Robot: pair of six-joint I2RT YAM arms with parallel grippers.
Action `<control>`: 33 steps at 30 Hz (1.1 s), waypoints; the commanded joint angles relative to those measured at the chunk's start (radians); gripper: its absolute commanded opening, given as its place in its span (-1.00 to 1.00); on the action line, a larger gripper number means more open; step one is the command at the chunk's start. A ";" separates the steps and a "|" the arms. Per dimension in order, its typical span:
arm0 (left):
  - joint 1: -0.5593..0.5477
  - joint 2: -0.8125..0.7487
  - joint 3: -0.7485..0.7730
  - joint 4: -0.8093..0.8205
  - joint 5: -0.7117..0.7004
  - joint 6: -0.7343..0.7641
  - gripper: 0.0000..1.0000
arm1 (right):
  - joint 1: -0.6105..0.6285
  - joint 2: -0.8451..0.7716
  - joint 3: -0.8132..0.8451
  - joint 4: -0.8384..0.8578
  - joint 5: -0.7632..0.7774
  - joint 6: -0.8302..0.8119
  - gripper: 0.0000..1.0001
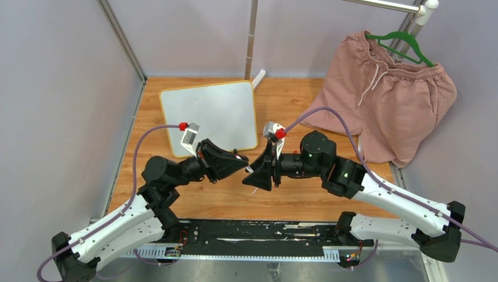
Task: Write a sentence on the whiteboard
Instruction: Move the whiteboard to the center of the board.
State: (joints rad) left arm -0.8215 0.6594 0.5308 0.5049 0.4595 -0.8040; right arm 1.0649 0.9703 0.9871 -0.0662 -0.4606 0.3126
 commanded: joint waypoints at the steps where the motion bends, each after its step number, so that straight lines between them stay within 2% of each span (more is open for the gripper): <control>1: 0.001 -0.054 -0.004 0.057 -0.143 -0.026 -1.00 | 0.010 -0.035 0.009 0.052 0.049 0.007 0.15; 3: 0.001 -0.065 0.005 0.067 -0.193 -0.034 -1.00 | 0.010 -0.063 -0.008 0.103 0.078 0.023 0.42; 4: 0.000 -0.069 0.011 0.067 -0.218 -0.038 -1.00 | 0.010 -0.081 -0.015 0.116 0.094 0.027 0.47; 7: 0.001 -0.084 0.009 0.096 -0.322 -0.077 -1.00 | 0.011 -0.130 -0.052 0.170 0.138 0.051 0.51; 10: 0.000 -0.096 -0.028 0.193 -0.449 -0.146 -1.00 | 0.016 -0.194 -0.141 0.300 0.193 0.081 0.51; 12: 0.000 -0.091 -0.065 0.300 -0.563 -0.195 -1.00 | 0.022 -0.221 -0.194 0.392 0.233 0.086 0.51; 15: 0.000 -0.049 -0.111 0.488 -0.653 -0.255 -1.00 | 0.034 -0.226 -0.248 0.517 0.308 0.082 0.49; 18: -0.001 0.021 -0.110 0.646 -0.655 -0.306 -1.00 | 0.043 -0.186 -0.264 0.644 0.364 0.064 0.45; 21: -0.001 0.095 -0.100 0.774 -0.596 -0.344 -1.00 | 0.046 -0.125 -0.242 0.745 0.398 0.044 0.43; 25: -0.001 0.107 -0.105 0.807 -0.561 -0.357 -1.00 | 0.051 -0.036 -0.192 0.826 0.402 0.041 0.43; 29: -0.001 0.073 -0.114 0.766 -0.556 -0.327 -1.00 | 0.072 0.025 -0.165 0.924 0.419 0.025 0.43; 33: -0.002 0.053 -0.122 0.755 -0.556 -0.318 -1.00 | 0.102 0.071 -0.119 0.945 0.458 -0.020 0.42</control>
State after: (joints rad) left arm -0.8215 0.7338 0.4164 1.2118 -0.0963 -1.1393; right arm 1.1309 1.0161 0.7963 0.7536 -0.0574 0.3511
